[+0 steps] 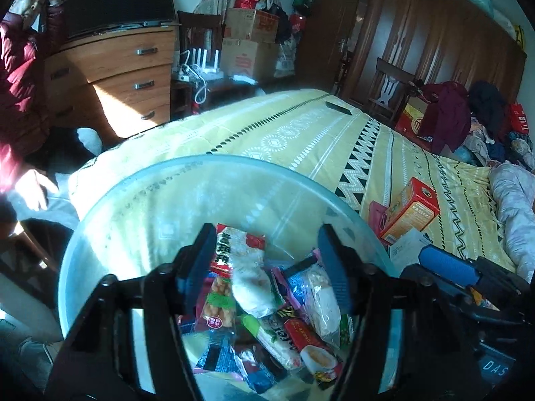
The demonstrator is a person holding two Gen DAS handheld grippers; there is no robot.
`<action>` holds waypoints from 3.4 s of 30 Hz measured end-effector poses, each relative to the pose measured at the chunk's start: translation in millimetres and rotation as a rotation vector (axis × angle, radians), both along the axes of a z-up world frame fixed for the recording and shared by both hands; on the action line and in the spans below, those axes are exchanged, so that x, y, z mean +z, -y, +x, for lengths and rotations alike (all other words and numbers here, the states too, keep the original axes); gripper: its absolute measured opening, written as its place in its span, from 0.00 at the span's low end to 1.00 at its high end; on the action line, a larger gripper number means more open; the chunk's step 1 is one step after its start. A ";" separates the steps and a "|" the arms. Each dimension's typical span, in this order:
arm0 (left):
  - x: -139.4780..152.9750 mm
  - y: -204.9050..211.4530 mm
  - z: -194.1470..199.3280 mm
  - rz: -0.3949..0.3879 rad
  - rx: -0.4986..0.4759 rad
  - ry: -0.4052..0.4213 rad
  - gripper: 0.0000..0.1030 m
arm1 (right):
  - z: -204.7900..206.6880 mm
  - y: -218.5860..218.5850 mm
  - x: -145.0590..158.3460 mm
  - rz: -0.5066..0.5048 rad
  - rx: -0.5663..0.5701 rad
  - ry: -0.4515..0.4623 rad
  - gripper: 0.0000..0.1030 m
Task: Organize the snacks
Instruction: 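Carry the rice cracker bag to the glass bowl and release it with the right gripper, then return the right gripper to the pile and grasp a red cake bar, then grasp a clear rice cracker bag with the left gripper while the right gripper holds the red bar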
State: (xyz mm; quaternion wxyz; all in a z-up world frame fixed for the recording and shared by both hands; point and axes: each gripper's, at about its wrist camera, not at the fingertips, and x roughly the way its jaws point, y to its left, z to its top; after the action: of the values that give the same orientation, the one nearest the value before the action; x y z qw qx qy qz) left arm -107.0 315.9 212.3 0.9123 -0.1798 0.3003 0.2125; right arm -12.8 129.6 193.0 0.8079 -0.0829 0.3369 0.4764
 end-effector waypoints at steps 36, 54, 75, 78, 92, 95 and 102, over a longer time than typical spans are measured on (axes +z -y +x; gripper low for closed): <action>0.4 314.2 60.2 0.103 -0.704 0.063 0.72 | -29.8 367.2 -114.2 -0.039 -0.554 -0.173 0.64; -87.9 366.9 109.2 0.053 -0.778 -0.171 0.70 | 113.4 564.7 -176.6 -0.170 -0.974 -0.243 0.69; -138.5 421.2 133.9 -0.070 -0.972 -0.267 0.70 | 29.9 583.8 -114.9 0.094 -0.962 -0.113 0.44; -154.2 470.6 141.4 -0.025 -1.115 -0.296 0.70 | 24.5 594.1 -114.9 0.125 -0.974 -0.136 0.41; -194.4 536.5 186.3 0.094 -1.064 -0.273 1.00 | 25.8 614.0 -139.1 0.211 -0.980 -0.267 0.54; -192.9 534.0 182.6 0.066 -1.110 -0.255 0.52 | 26.8 608.3 -146.5 0.189 -0.974 -0.293 0.56; -169.5 494.1 140.5 0.040 -1.165 -0.212 0.35 | 29.8 591.9 -162.8 0.076 -0.962 -0.336 0.63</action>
State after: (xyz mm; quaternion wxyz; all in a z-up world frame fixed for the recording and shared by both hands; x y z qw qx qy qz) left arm 33.5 -178.2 42.9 0.8469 0.0539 0.4349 -0.3011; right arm 16.9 -462.3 30.2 0.8728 0.1889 0.4446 0.0695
